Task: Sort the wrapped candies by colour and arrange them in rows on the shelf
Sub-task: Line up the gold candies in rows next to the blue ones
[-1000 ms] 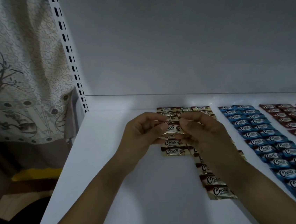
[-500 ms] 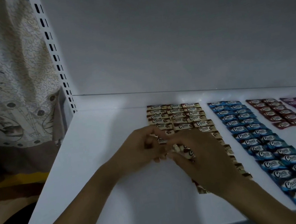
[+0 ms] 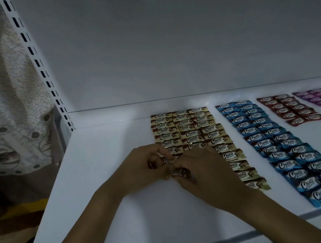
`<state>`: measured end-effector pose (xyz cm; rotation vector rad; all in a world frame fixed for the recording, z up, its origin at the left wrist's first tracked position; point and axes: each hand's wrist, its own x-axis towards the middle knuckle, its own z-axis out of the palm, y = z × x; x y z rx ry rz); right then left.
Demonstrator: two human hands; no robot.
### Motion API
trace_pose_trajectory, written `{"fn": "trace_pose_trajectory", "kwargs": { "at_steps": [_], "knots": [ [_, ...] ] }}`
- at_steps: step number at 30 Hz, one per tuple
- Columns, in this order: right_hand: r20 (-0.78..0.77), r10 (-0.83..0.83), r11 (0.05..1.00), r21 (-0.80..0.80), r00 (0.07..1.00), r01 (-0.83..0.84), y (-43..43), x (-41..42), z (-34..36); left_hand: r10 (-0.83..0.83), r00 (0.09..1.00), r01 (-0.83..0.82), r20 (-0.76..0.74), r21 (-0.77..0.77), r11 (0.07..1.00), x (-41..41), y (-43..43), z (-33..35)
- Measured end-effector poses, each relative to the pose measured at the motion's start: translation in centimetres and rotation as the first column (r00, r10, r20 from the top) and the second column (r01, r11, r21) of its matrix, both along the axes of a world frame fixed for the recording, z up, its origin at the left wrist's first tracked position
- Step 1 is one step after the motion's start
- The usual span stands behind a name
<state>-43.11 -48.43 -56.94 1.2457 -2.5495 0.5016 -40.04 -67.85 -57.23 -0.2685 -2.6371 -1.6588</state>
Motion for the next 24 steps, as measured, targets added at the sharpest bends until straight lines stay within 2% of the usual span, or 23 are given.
{"fn": "trace_pose_trajectory", "kwargs": {
  "at_steps": [5, 9, 15, 19, 24],
  "knots": [
    [-0.029, -0.028, 1.000, -0.015, 0.999, 0.027, 0.1, -0.1, -0.5, 0.004, 0.971, -0.079, -0.240, -0.304, 0.949, 0.2, 0.2, -0.8],
    [-0.040, -0.036, 0.999, -0.029, 0.999, 0.035, 0.4, -0.3, -0.7, 0.032, 0.935, -0.196, -0.353, -0.440, 0.876, -0.1, -0.1, -1.3],
    [-0.048, -0.040, 0.997, -0.068, 0.998, 0.037, 0.5, -0.2, -0.3, 0.040, 0.894, -0.238, -0.446, -0.397, 0.886, -0.6, -0.4, -2.2],
    [0.038, -0.098, 0.964, -0.245, 0.995, 0.104, 2.9, -0.3, 0.1, 0.016, 0.904, -0.202, -0.428, -0.392, 0.897, -0.8, -0.4, -2.2],
    [0.107, -0.176, 0.946, -0.256, 0.979, 0.198, 4.9, -0.2, -0.2, -0.037, 0.895, -0.160, -0.445, -0.396, 0.904, -0.8, -0.1, -2.3]
  ]
}}
